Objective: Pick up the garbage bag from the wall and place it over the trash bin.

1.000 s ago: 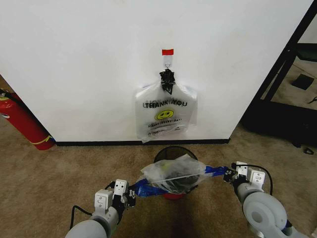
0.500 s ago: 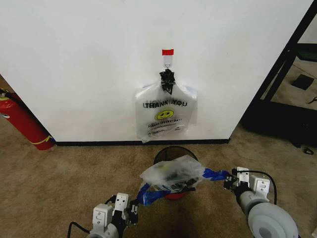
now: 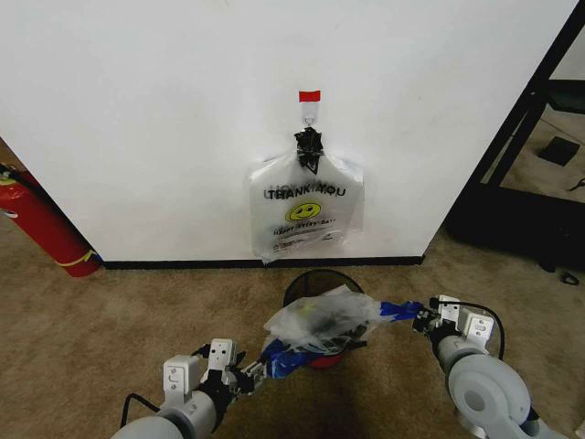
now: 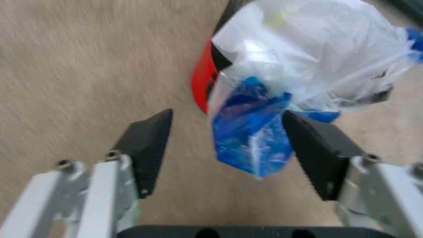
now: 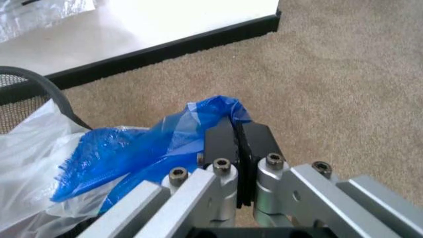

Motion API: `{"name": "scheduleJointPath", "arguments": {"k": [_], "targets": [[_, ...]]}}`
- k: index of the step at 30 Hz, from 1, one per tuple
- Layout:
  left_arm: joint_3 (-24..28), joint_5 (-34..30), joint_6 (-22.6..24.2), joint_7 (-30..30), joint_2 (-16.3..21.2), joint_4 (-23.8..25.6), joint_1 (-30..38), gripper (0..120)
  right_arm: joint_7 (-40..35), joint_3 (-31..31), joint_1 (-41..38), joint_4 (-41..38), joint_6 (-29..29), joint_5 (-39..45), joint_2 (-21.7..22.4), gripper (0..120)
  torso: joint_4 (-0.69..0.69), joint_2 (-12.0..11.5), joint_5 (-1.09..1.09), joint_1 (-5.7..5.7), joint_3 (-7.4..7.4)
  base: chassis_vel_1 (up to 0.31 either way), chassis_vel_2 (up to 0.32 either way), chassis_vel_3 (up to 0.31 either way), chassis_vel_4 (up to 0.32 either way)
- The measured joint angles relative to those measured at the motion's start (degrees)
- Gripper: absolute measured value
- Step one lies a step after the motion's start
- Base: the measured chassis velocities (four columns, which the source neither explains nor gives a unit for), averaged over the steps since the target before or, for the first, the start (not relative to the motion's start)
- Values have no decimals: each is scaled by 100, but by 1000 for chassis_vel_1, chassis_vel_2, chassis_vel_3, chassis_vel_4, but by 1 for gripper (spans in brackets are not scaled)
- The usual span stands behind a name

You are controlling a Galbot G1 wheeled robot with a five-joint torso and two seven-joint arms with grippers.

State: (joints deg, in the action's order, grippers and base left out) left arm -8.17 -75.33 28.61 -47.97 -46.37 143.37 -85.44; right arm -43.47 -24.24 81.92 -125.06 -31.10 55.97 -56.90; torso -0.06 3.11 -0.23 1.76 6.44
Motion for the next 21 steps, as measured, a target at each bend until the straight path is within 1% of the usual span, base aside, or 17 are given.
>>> {"name": "scheduleJointPath", "arguments": {"k": [1,3,4,6,8,9,13,15,21], "targets": [[-1,-180,-10,-46,-20,0,19,75,1,-19,12,0,0,-3,-7,0,-1,0,0,0,0,0,0,0,0],[1,-302,-22,-66,-38,0,20,77,1,-34,21,0,-1,-4,-13,0,-2,0,0,0,0,0,0,0,0],[16,-472,-47,-71,-73,0,-12,82,1,-51,30,0,-4,-5,-18,0,-3,0,0,0,0,0,0,0,0],[119,-662,-163,139,-161,0,-164,93,2,-56,21,0,-13,-5,-16,0,2,0,0,0,0,0,0,0,0],[226,-658,-227,393,-229,-26,-170,98,1,-48,4,3,-17,3,-11,0,2,0,0,0,0,0,0,0,0],[226,-658,-227,393,-229,-26,-170,98,1,-48,4,3,-17,3,-11,0,2,0,0,0,0,0,0,0,0],[368,-255,-255,567,-288,-401,115,100,0,-26,-3,-32,-18,70,-27,0,-1,0,-1,0,0,0,0,0,0],[412,-54,-261,615,-298,-551,222,100,0,-17,31,-17,-55,98,-52,0,0,0,-1,0,0,0,0,0,0],[445,369,-262,700,-282,-638,184,100,-23,23,160,162,-206,-8,-75,0,0,0,0,0,0,0,0,0,0]]}}
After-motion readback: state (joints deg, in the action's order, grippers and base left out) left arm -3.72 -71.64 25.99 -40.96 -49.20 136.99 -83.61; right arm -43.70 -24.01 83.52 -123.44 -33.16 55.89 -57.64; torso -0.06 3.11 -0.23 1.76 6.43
